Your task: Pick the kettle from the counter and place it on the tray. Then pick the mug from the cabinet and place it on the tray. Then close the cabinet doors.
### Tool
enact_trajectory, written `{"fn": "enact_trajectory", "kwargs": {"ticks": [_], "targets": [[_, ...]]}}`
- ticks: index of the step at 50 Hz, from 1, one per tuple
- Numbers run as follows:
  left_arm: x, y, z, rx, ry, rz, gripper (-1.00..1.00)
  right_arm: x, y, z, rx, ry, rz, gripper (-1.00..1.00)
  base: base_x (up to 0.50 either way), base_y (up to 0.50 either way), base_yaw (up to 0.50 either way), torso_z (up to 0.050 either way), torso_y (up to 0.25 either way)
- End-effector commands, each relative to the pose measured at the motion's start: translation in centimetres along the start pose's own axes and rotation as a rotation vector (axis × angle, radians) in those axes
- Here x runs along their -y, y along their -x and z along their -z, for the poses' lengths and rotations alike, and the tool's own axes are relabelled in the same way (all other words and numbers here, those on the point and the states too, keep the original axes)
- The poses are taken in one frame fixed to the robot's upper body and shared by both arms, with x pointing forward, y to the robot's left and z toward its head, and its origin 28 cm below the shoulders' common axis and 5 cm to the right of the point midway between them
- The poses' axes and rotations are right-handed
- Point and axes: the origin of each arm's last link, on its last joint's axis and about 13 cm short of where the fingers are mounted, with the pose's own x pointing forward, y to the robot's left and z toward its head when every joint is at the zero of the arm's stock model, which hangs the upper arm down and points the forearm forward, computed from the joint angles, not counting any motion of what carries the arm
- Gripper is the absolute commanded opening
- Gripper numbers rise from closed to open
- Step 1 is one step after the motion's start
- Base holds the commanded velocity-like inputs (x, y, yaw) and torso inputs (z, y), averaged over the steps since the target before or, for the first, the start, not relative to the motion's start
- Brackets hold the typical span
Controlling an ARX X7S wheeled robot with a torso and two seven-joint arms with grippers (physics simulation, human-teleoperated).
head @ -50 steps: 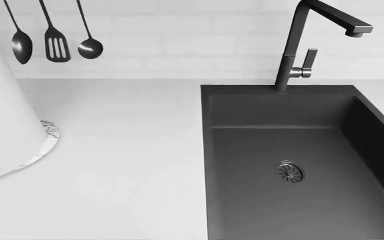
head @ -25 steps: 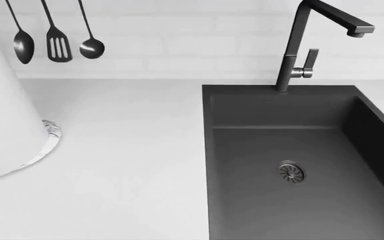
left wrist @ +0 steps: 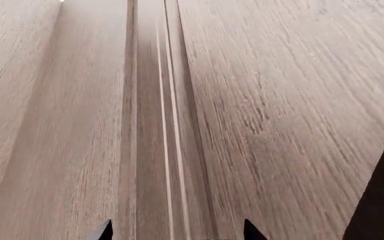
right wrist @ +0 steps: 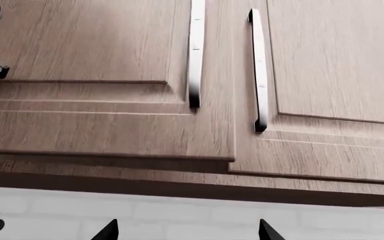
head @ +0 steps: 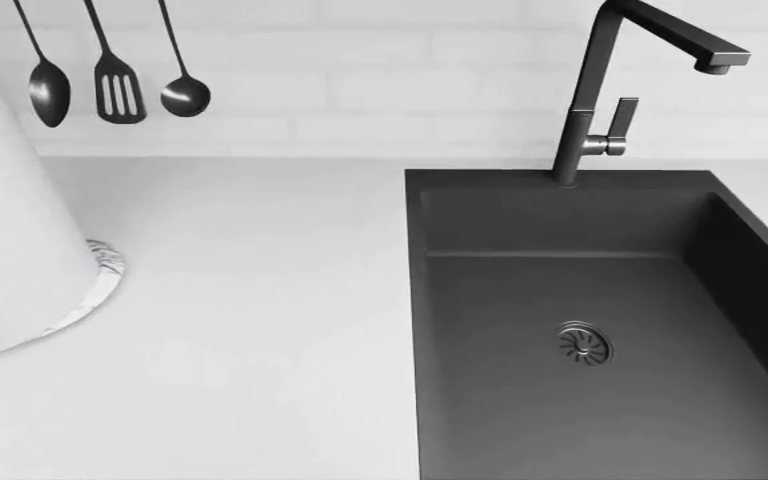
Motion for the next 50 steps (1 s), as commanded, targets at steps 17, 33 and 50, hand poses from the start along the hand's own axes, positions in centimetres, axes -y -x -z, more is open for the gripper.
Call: {"fn": "enact_trajectory", "kwargs": {"ticks": [17,33,50], "targets": [[9.0,8.0,6.4,-0.84,0.603,1.038,1.0,0.2,0.2,0.3,-0.005,-0.003,0.003,1.0,0.0,0.0,0.0,0.0,0.0],[9.3,8.1,7.3,-0.857,0.595,1.027,1.0,0.1,0.2,0.5,-0.009,-0.002,0.002,1.0,0.0,0.0,0.0,0.0,0.0],[4.9,4.4,2.4,-0.549,0.895,0.989,1.0,-0.1,0.2,0.5,-0.009,-0.005,-0.008,1.0,0.0,0.0,0.0,0.0,0.0]]}}
